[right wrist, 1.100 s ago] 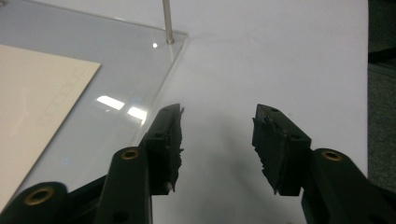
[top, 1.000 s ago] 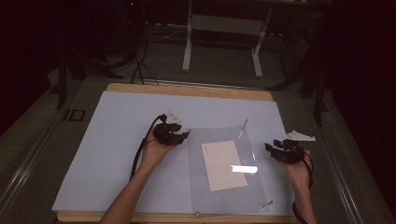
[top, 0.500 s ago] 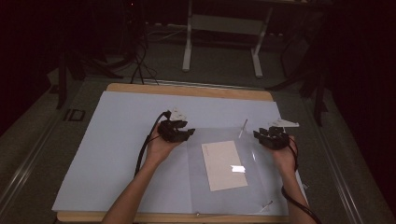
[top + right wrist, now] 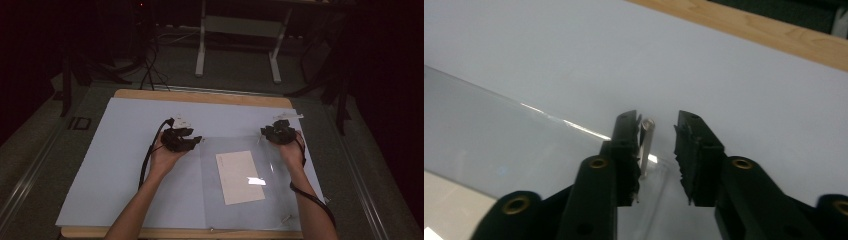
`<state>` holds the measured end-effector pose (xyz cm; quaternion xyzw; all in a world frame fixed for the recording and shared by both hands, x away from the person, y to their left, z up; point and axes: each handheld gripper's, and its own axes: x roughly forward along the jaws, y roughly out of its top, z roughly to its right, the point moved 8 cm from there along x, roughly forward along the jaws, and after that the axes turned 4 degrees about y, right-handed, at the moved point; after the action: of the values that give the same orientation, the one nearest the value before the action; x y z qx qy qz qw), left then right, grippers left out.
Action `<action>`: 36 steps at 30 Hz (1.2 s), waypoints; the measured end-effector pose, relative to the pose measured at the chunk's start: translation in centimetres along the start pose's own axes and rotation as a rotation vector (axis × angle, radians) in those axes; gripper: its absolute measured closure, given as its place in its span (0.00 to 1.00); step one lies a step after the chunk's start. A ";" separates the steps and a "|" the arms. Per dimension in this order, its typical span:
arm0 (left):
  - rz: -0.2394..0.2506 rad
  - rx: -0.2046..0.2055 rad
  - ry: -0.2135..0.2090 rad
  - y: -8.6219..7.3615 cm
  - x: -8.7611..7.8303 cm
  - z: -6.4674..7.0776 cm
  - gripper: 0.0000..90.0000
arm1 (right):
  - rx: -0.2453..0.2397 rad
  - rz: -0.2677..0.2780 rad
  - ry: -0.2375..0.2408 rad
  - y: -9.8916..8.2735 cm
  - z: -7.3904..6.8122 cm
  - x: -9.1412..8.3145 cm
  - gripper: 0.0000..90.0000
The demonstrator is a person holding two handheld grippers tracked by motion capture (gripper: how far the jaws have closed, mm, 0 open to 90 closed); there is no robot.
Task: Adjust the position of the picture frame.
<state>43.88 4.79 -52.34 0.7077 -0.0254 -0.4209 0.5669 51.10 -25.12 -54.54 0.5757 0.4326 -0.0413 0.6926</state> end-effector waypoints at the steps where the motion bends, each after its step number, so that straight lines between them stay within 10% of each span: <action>1: 0.000 0.000 0.000 -0.1 0.0 0.0 0.58 | 0.003 -0.009 0.002 0.0 0.0 0.3 0.85; 14: -0.016 -0.017 0.019 -0.5 0.4 -0.4 0.58 | 0.033 -0.050 0.020 1.6 -1.7 2.1 0.95; 29: -0.015 -0.035 0.043 -1.0 -0.4 -1.3 0.58 | -0.111 -0.066 0.129 8.2 -12.2 7.1 0.95; 36: -0.031 -0.030 0.048 -1.2 0.0 -1.3 0.57 | -0.121 -0.064 0.174 8.1 -15.7 9.2 0.95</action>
<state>44.13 6.19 -53.36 0.7094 0.0054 -0.4126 0.5713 52.62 -5.29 -53.73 0.5200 0.5111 0.0130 0.6843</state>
